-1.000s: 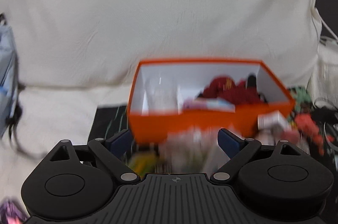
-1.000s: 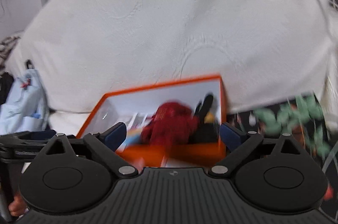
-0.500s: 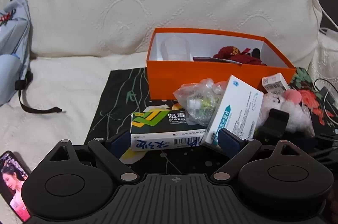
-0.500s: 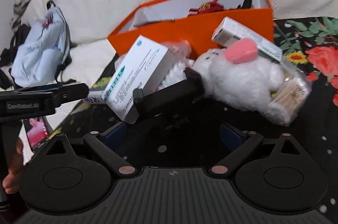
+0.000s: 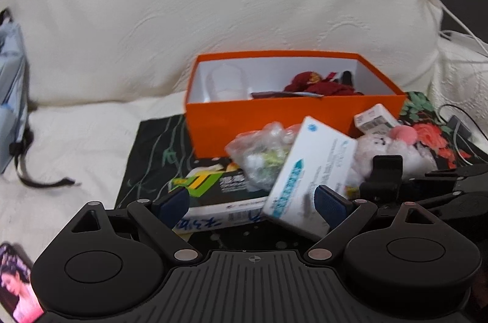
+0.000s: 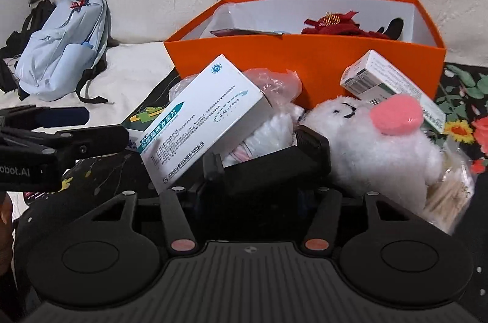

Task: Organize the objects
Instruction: 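Grasp the white medicine box with the left tool, then lift the medicine box with the left tool and carry it over the orange box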

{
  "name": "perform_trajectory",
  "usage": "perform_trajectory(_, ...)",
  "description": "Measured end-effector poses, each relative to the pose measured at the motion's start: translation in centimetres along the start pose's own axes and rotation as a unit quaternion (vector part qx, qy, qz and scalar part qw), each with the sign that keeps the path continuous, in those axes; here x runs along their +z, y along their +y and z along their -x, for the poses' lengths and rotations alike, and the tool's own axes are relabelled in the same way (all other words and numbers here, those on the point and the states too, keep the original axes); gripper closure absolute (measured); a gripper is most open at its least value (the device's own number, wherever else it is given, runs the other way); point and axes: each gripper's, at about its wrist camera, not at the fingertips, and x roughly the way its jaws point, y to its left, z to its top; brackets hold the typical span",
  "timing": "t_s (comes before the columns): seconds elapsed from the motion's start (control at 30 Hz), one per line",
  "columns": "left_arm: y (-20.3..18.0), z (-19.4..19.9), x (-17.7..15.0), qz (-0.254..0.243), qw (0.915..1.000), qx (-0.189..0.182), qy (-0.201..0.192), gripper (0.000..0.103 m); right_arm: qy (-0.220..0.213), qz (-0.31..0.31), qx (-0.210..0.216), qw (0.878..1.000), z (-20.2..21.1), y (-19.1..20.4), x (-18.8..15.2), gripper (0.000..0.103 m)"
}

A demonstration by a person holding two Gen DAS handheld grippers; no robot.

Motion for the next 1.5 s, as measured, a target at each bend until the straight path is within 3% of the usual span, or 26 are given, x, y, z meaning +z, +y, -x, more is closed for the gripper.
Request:
perform_trajectory(0.2,-2.8,-1.0,0.8,-0.056,0.9978,-0.035,-0.001,0.000,-0.024,-0.036,0.008,0.999,3.7,-1.3,-0.5,0.043)
perform_trajectory(0.47,-4.7,-5.1,0.8,-0.060,0.9964,-0.041,0.044,0.000,-0.061,-0.089,0.014,0.994,9.3,-3.7,-3.4,0.043)
perform_trajectory(0.63,-5.0,-5.1,0.2,-0.063,0.9973,-0.024,0.029,0.000,-0.059,-0.115,0.021,0.991,8.8,-4.7,-3.9,0.043)
perform_trajectory(0.83,-4.8,-3.2,0.8,-0.047,0.9986,-0.023,0.002,0.000,-0.059,-0.099,0.015,0.993,8.2,-4.4,-4.0,0.043)
perform_trajectory(1.5,-4.5,-0.5,0.8,-0.021,0.9995,-0.001,-0.022,0.000,-0.108,-0.095,0.007,0.990,9.7,-4.0,-3.9,0.043)
